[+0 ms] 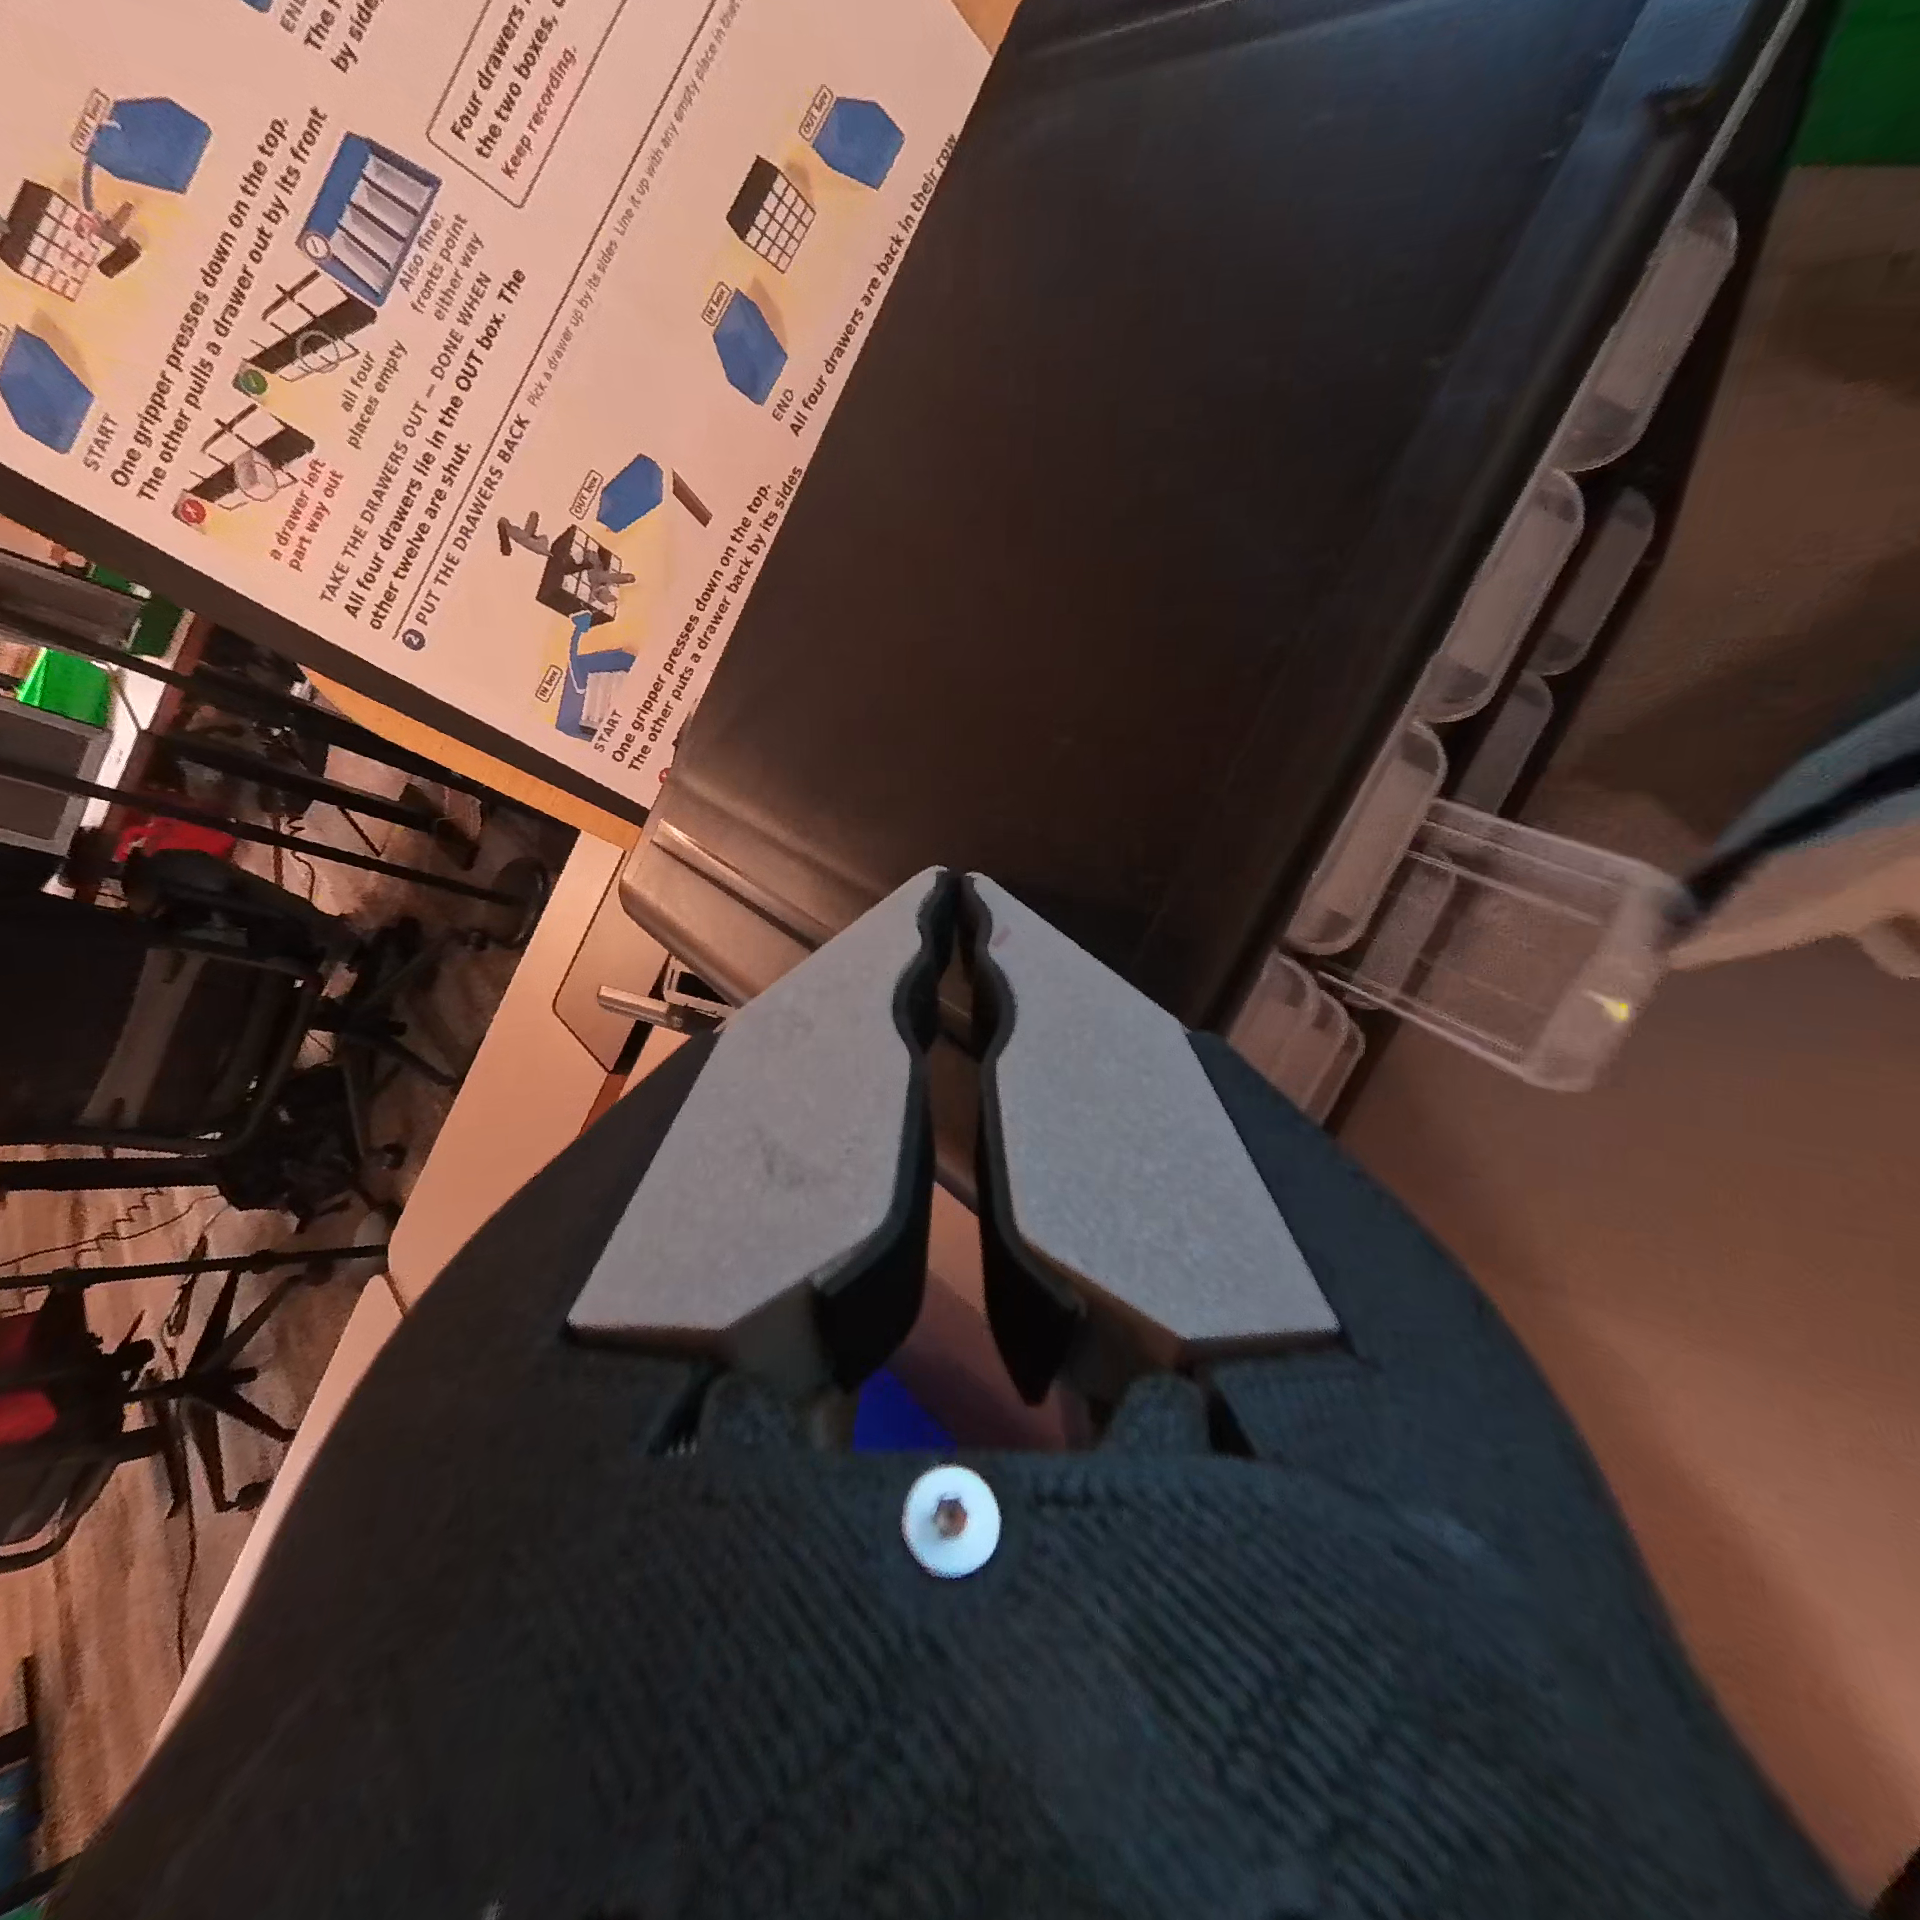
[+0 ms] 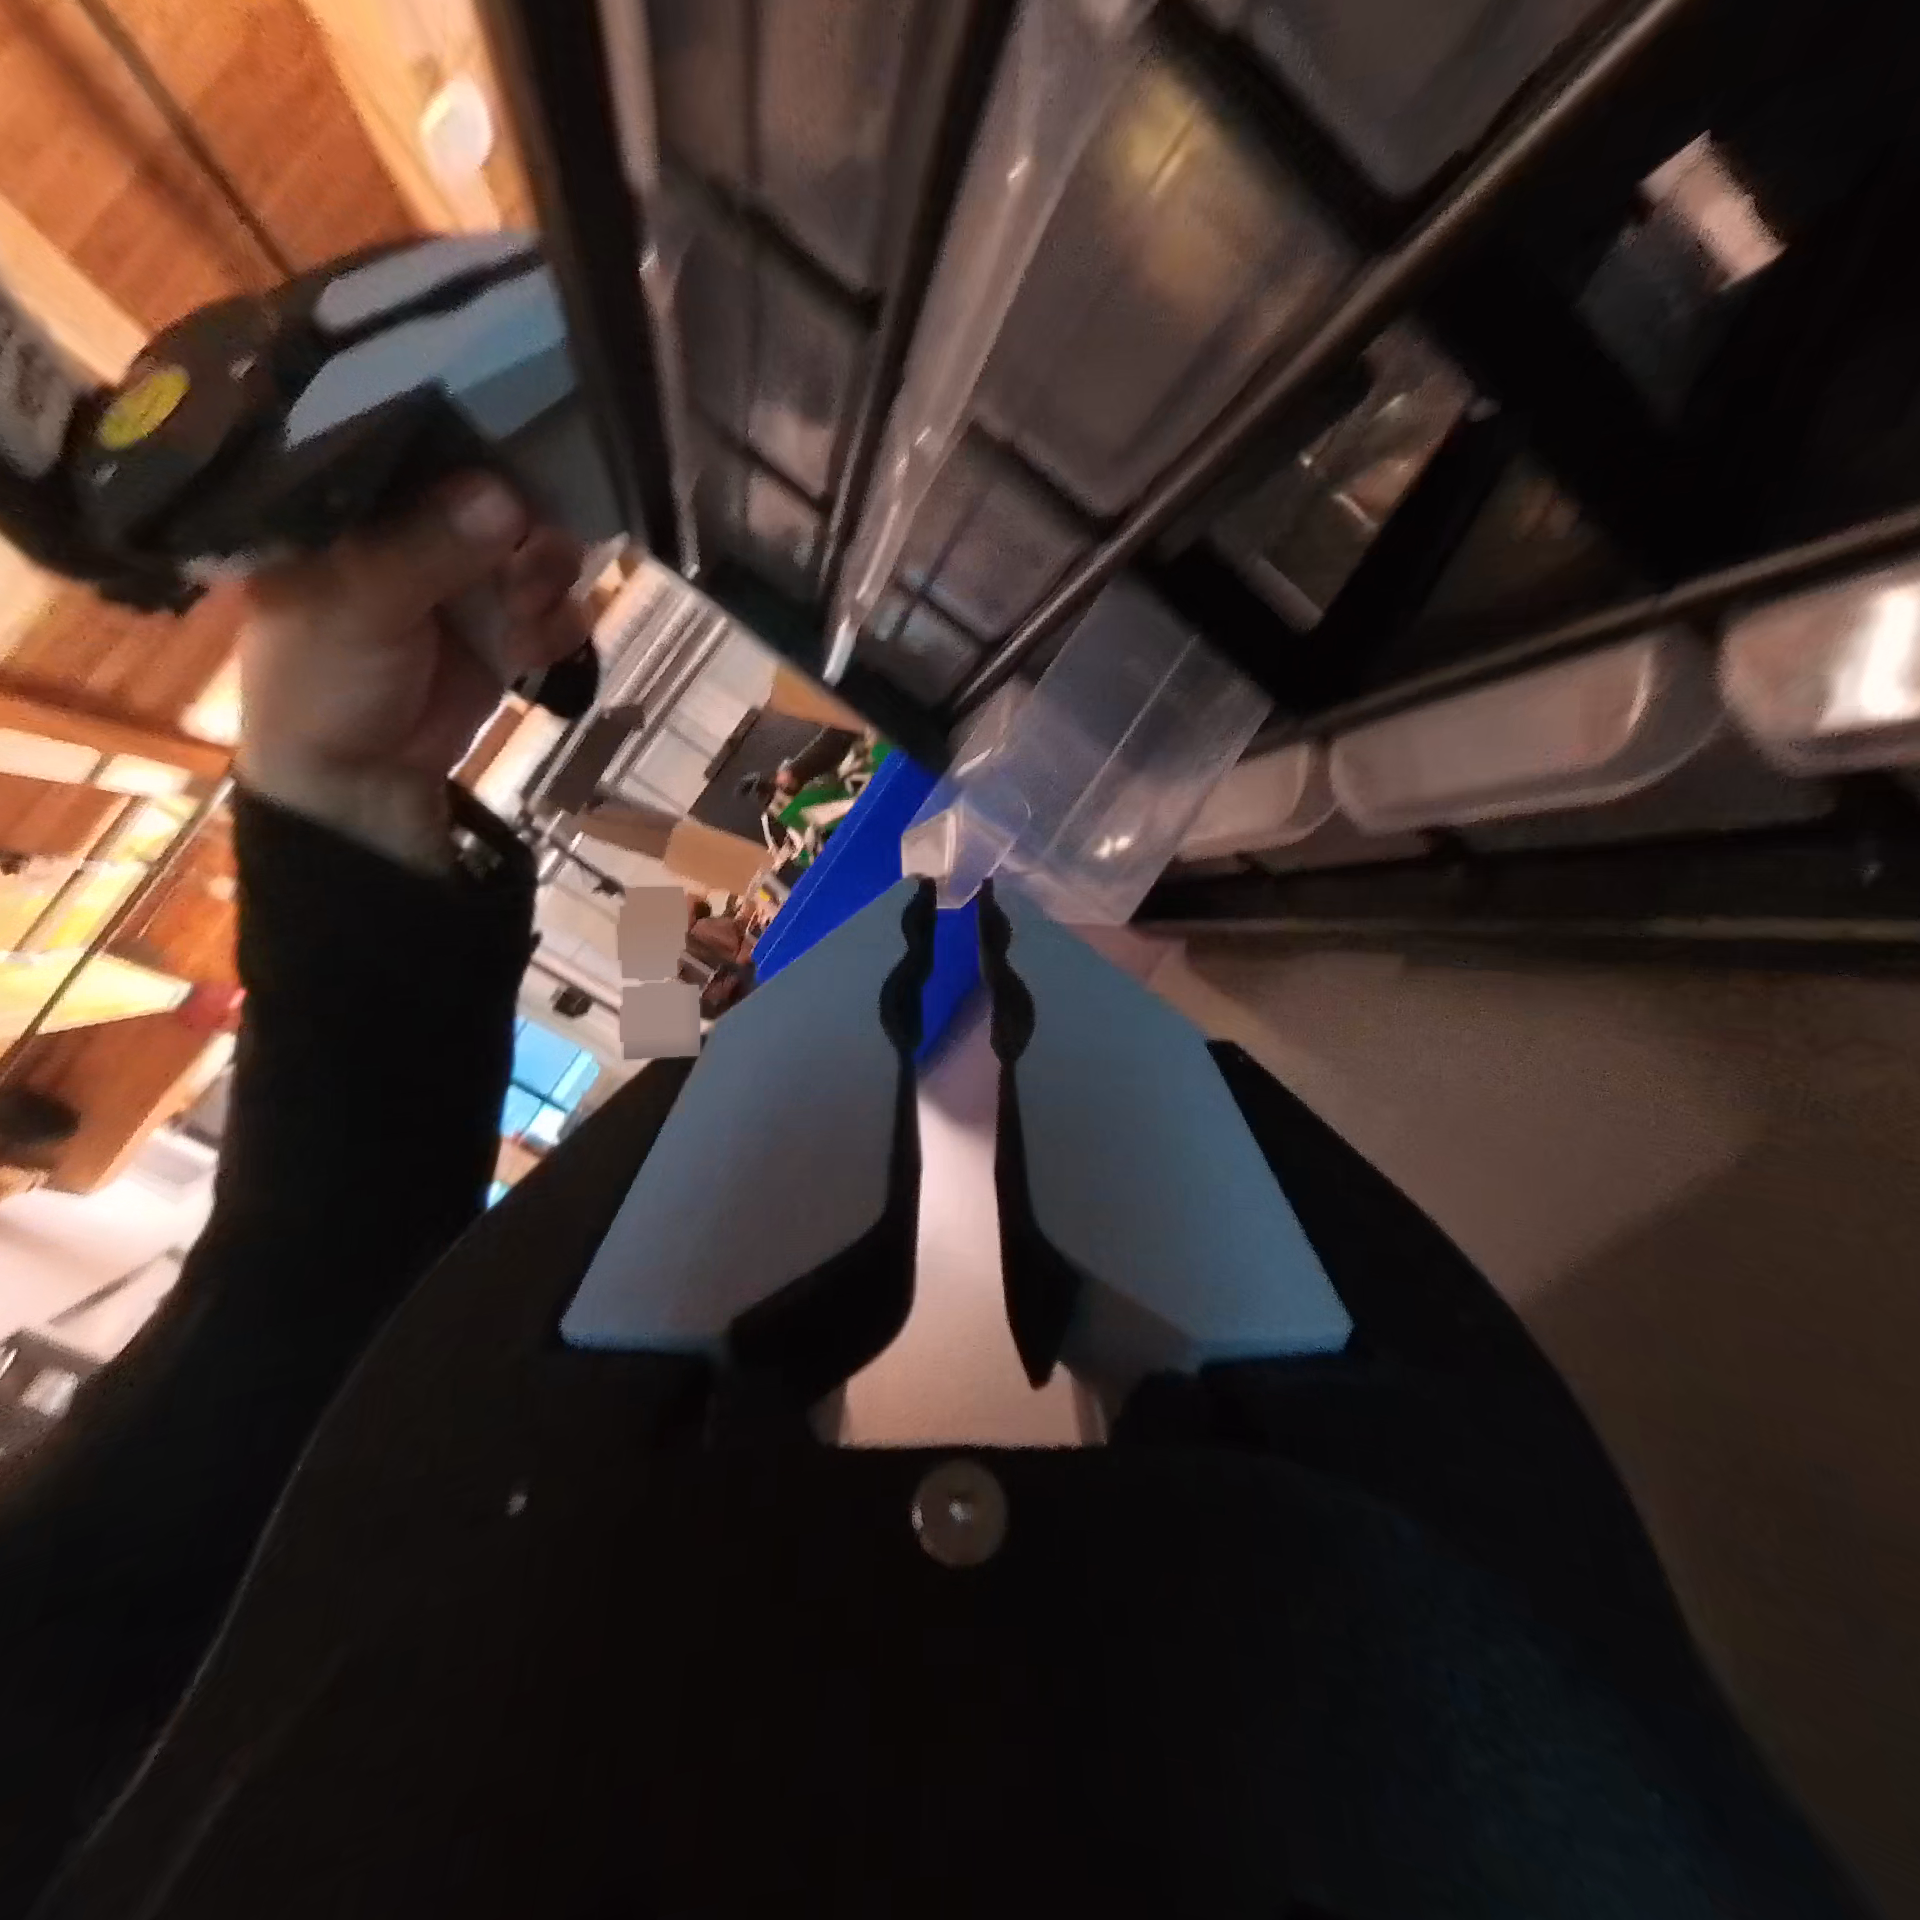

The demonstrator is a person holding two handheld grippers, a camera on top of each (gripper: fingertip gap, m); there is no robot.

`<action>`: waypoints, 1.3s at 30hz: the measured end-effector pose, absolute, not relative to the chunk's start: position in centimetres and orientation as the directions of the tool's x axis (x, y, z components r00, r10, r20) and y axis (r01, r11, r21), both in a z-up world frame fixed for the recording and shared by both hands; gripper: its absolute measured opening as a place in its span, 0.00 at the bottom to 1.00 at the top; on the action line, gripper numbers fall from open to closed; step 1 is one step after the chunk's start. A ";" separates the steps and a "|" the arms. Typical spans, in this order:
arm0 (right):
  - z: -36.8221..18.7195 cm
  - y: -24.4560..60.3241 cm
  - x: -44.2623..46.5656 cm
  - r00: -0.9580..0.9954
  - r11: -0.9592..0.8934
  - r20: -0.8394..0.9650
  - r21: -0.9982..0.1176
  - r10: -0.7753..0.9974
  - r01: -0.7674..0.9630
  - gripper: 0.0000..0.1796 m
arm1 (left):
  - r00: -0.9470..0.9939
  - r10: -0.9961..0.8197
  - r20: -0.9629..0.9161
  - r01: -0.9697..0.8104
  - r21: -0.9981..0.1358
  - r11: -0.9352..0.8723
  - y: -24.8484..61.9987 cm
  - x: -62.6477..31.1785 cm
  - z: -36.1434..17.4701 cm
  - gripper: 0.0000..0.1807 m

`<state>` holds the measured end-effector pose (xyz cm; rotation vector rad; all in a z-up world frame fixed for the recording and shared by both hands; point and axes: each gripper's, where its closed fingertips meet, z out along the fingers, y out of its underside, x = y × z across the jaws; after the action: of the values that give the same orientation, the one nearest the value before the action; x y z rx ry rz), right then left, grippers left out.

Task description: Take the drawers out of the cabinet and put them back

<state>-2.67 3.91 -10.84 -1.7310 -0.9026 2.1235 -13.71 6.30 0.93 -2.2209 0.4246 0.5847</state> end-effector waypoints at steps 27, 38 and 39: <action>-12.8 4.6 -0.8 -0.398 0.688 0.571 -0.496 0.718 0.530 0.33 | 0.867 -0.116 -0.485 -0.439 -0.631 -0.640 6.3 -13.7 0.9 0.00; -13.6 5.6 -1.5 -0.474 0.763 0.642 -0.288 0.602 0.578 0.28 | 0.867 -0.120 -0.485 -0.439 -0.626 -0.644 6.3 -13.7 0.9 0.00; -13.6 5.7 -1.5 -0.477 0.766 0.646 -0.282 0.597 0.577 0.28 | 0.866 -0.119 -0.485 -0.439 -0.627 -0.644 6.3 -13.7 0.9 0.00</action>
<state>-1.48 5.72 -13.56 -0.8717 -2.1930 0.0325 -13.71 6.32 0.89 -2.2433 0.4017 0.5196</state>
